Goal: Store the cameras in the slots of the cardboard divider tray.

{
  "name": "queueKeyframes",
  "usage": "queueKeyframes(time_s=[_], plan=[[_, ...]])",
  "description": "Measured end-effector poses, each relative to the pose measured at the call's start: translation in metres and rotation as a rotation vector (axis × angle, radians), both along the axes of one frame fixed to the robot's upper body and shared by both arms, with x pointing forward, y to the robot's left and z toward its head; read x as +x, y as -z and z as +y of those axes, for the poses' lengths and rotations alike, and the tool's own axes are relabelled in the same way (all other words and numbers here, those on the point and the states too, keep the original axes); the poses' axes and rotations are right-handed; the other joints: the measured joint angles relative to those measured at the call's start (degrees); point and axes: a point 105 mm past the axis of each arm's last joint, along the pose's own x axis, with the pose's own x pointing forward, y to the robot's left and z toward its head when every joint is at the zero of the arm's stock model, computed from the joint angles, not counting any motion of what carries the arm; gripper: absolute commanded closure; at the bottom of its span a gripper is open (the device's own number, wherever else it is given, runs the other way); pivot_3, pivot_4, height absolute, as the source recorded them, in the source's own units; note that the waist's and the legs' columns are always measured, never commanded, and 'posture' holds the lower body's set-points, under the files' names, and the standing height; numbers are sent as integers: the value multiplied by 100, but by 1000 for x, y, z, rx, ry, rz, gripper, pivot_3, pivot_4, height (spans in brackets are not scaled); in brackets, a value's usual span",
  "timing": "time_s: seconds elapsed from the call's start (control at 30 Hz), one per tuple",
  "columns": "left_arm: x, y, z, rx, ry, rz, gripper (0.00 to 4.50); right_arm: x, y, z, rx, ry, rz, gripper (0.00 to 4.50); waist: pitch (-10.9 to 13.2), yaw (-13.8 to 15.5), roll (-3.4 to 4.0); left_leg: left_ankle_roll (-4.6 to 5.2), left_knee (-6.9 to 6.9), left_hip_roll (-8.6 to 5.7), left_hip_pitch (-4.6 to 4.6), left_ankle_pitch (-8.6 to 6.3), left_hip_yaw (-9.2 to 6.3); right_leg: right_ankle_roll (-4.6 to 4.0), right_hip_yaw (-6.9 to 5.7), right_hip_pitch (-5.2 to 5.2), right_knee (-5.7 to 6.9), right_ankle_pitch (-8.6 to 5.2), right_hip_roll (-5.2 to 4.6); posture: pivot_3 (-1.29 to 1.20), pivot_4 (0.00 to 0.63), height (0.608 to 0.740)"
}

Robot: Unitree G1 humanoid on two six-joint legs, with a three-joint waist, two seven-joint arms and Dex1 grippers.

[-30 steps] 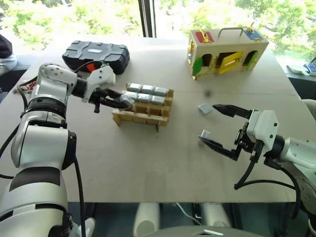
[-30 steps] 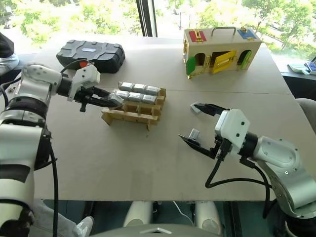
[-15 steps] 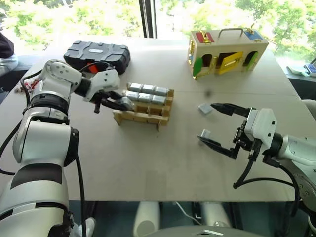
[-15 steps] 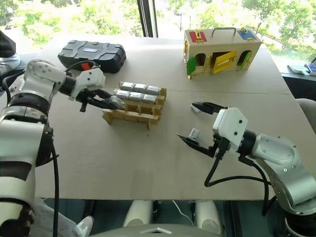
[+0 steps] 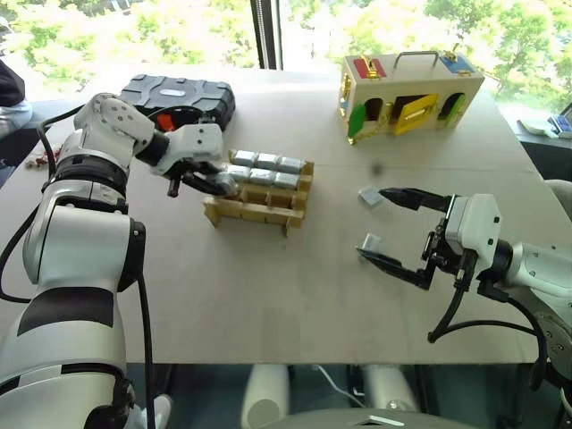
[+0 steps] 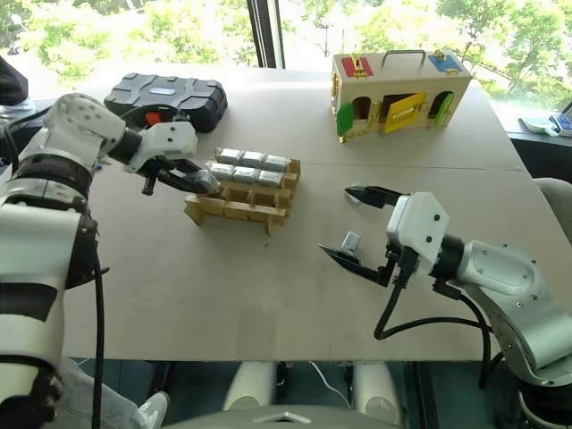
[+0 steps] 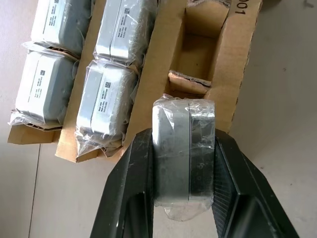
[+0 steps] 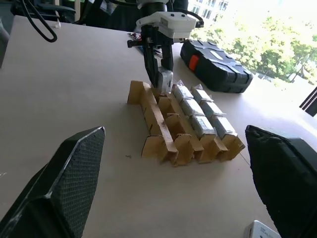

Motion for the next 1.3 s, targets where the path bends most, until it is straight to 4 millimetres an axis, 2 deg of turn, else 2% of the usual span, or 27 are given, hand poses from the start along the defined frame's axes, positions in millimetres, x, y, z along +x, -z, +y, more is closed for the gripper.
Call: queueKeyframes(time_s=[0.17, 0.7, 0.77, 0.9, 0.93, 0.97, 1.07, 1.2, 1.23, 1.3], plan=[[1, 6, 1, 25, 12, -20, 3644, -1, 1, 0, -12, -15, 13, 0, 0, -2, 0, 0, 3, 1, 0, 0, 0, 0, 0, 1, 2, 0, 0, 0, 150, 740], [-1, 6, -2, 23, 69, -36, 3644, -2, 1, 0, -14, -18, 18, 0, 0, -3, 0, 0, 7, 1, 1, 0, 0, 16, 0, 3, 6, 10, 1, 0, 150, 740], [-1, 6, -2, 26, 69, -43, 2625, -2, 1, 0, -15, -17, 18, 0, 0, -5, 0, 0, 8, 1, 3, 0, 0, 16, 0, 4, 6, 10, 1, 0, 150, 740], [-1, 10, -4, 22, 83, -49, 1182, -1, 0, -1, -16, -10, 16, 0, 0, -2, 0, 0, 9, 2, 3, 0, 0, 16, 0, 5, 7, 10, 1, 0, 150, 740], [-2, 8, -4, 10, 89, -50, 564, -1, 0, -2, -16, -8, 16, 0, 0, -2, 0, 0, 10, 2, 3, 0, 0, 16, 1, 5, 7, 10, 1, 0, 150, 740], [-3, 5, -5, -23, 96, -53, 287, -1, 0, -2, -16, -7, 17, 0, 0, -1, -1, 0, 10, 2, 3, 0, 0, 16, 0, 5, 7, 10, 1, 0, 150, 740], [-4, -6, -8, -127, 95, -75, 287, -1, 1, -2, -14, -6, 21, 0, 0, -2, -1, 0, 11, 2, 4, 0, 0, 16, 1, 6, 7, 10, 1, 0, 150, 740], [-1, -35, -14, -441, -2, -86, 287, -1, 2, -3, -7, 2, 32, 0, 1, -3, -2, 0, 16, 3, 3, 0, -7, 17, -2, 9, 11, 10, 1, 0, 150, 740], [-4, -48, -14, -562, -22, -90, 287, 0, 2, -4, -1, 13, 40, 0, 0, -20, 0, 0, 14, 3, 10, 0, -4, 16, 3, 15, 10, 10, 0, 0, 150, 740], [-11, -51, -15, -657, -27, -59, 287, 2, 4, -7, 2, 34, 52, 0, 0, -44, 1, 0, 12, 4, 18, 0, -2, 16, 5, 21, 10, 10, 0, 0, 150, 740]])
